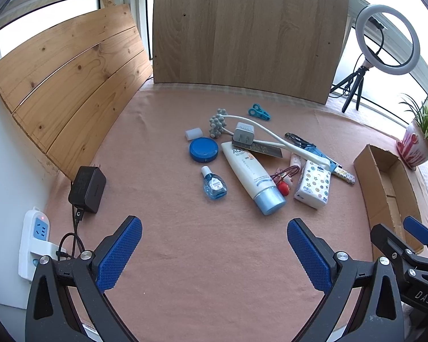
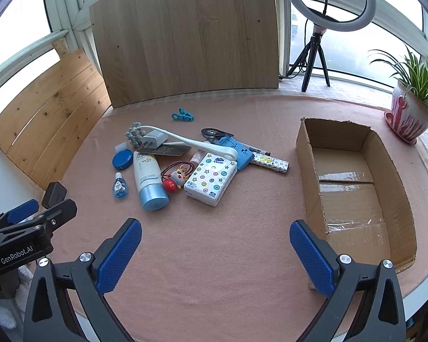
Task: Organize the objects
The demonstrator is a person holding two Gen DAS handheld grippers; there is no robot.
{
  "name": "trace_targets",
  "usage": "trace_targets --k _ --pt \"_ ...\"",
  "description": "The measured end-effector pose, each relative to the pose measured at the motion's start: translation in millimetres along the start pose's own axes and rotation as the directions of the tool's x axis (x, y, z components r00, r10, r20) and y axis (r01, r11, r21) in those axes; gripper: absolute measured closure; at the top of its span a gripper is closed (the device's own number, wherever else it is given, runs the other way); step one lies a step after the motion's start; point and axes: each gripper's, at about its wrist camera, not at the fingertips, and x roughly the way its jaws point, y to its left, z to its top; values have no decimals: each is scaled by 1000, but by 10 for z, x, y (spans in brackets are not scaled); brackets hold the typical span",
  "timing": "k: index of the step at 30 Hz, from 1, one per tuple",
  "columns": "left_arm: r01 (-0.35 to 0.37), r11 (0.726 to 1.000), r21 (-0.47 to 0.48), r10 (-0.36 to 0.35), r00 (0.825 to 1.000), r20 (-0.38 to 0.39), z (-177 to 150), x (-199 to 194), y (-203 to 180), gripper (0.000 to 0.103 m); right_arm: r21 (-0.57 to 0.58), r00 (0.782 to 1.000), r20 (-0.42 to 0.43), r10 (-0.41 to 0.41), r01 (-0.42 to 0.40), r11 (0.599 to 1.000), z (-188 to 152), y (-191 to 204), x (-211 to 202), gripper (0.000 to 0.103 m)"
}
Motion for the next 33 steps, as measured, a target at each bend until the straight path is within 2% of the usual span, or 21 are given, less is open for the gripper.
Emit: trace_targets --k 12,19,24,28,31,33 --pt "1 1000 -13 -1 1000 -24 68 161 69 0 12 1000 -17 6 -6 1000 52 -52 116 0" --pt "2 1000 -12 -3 1000 -31 134 264 69 0 24 1000 -19 23 -23 999 196 -101 213 1" --pt "21 1000 18 -21 999 -34 170 344 -16 1 58 997 -60 55 -51 997 310 -173 385 12" --pt "89 993 73 -88 996 -18 229 410 -185 3 95 988 -109 110 -100 990 398 -258 554 35" --pt "160 980 116 -158 987 -32 286 508 -352 5 153 977 -139 164 -142 978 456 -357 665 40" --pt "210 969 128 -203 977 -64 317 601 -446 13 189 970 -154 189 -159 969 480 -422 724 45"
